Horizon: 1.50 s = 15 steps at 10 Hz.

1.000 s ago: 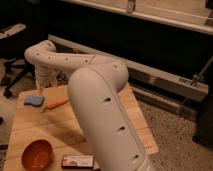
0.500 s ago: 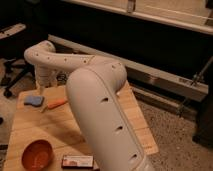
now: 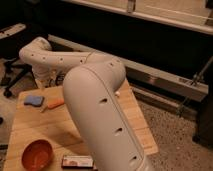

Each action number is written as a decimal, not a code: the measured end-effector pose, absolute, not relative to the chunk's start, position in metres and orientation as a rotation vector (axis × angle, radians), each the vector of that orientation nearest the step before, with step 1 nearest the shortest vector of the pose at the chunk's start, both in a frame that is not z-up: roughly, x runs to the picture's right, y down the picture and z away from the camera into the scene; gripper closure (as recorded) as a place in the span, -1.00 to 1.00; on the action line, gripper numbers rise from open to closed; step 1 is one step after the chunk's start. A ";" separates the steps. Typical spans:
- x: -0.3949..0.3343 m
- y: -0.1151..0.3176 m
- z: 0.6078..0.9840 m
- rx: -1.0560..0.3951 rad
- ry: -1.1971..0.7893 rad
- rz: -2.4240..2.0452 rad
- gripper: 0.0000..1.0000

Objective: Place the pepper in the ceramic cup

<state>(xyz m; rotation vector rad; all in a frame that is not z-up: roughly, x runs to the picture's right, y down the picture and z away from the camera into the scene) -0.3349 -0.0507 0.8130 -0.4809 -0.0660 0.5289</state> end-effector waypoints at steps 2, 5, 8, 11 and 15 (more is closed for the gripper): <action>-0.326 -0.059 0.812 -0.442 -0.085 0.315 -0.30; -0.316 -0.048 0.822 -0.476 -0.090 0.020 -0.30; -0.321 -0.033 0.839 -0.535 -0.125 -0.178 -0.30; -0.326 -0.018 0.867 -0.578 -0.149 -0.208 -0.30; -0.314 0.002 0.896 -0.618 -0.195 -0.171 -0.30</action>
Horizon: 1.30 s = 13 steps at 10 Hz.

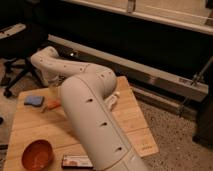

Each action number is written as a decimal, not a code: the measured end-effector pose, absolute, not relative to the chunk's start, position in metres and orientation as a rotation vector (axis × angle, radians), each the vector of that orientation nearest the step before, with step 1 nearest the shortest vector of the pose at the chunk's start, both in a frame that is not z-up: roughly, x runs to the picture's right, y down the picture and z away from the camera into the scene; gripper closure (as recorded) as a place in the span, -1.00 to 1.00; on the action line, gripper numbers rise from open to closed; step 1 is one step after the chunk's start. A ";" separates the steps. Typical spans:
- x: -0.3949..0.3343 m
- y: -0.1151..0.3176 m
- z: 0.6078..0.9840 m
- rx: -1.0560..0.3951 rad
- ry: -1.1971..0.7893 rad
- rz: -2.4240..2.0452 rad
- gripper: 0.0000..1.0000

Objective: Place the pepper in the ceramic cup

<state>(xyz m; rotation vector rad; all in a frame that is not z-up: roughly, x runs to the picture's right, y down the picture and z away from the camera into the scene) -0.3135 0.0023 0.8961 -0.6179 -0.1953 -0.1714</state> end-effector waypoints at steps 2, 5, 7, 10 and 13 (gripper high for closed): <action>-0.312 0.011 0.898 -0.643 -0.240 -0.170 -0.30; -0.314 0.027 0.890 -0.677 -0.320 -0.161 -0.30; -0.315 0.032 0.882 -0.663 -0.366 -0.137 -0.30; -0.312 0.035 0.880 -0.610 -0.397 -0.090 -0.30; -0.318 0.055 0.883 -0.605 -0.395 -0.090 -0.30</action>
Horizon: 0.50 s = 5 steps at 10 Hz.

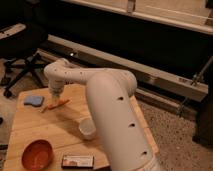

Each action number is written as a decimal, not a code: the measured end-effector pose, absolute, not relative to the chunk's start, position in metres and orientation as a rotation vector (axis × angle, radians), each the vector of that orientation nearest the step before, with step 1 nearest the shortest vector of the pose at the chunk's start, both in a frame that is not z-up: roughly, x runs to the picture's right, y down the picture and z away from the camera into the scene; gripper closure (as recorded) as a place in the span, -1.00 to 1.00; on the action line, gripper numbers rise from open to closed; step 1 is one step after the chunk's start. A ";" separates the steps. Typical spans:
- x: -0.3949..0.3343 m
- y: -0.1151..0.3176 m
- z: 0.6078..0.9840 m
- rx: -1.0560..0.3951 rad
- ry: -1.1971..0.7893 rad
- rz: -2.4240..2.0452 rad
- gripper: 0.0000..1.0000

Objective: Place the pepper in the ceramic cup

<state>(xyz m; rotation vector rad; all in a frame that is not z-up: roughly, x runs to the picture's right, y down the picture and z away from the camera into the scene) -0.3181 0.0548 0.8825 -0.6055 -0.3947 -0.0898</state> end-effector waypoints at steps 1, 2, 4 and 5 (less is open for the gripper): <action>-0.320 0.060 0.884 -0.611 -0.390 -0.093 -0.30; -0.323 0.065 0.885 -0.616 -0.388 -0.095 -0.30; -0.333 0.071 0.886 -0.626 -0.384 -0.106 -0.30; -0.336 0.073 0.886 -0.631 -0.382 -0.107 -0.30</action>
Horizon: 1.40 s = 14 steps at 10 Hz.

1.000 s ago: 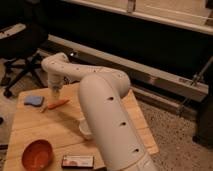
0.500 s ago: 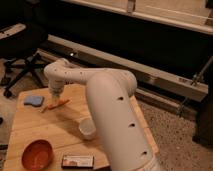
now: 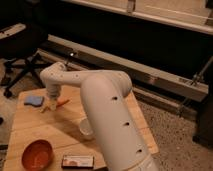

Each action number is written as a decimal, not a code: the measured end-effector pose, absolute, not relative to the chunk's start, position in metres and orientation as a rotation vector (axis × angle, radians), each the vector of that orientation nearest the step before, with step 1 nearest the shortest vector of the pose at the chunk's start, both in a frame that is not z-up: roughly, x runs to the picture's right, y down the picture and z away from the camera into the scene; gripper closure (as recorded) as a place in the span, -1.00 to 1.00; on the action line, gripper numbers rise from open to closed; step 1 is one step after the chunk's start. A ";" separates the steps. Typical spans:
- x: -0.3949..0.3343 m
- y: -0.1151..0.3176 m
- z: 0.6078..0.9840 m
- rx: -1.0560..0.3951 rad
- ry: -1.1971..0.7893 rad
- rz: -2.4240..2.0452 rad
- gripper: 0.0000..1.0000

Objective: Place the pepper in the ceramic cup

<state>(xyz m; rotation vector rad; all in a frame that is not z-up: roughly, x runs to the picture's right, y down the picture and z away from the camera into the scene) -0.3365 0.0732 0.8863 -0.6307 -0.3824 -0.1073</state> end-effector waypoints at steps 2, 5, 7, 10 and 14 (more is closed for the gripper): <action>-0.338 0.076 0.892 -0.641 -0.365 -0.108 -0.30; -0.346 0.078 0.903 -0.648 -0.344 -0.109 -0.30; -0.348 0.074 0.910 -0.649 -0.336 -0.097 -0.30; -0.352 0.071 0.916 -0.655 -0.327 -0.095 -0.30; -0.342 0.078 0.926 -0.681 -0.298 -0.103 -0.30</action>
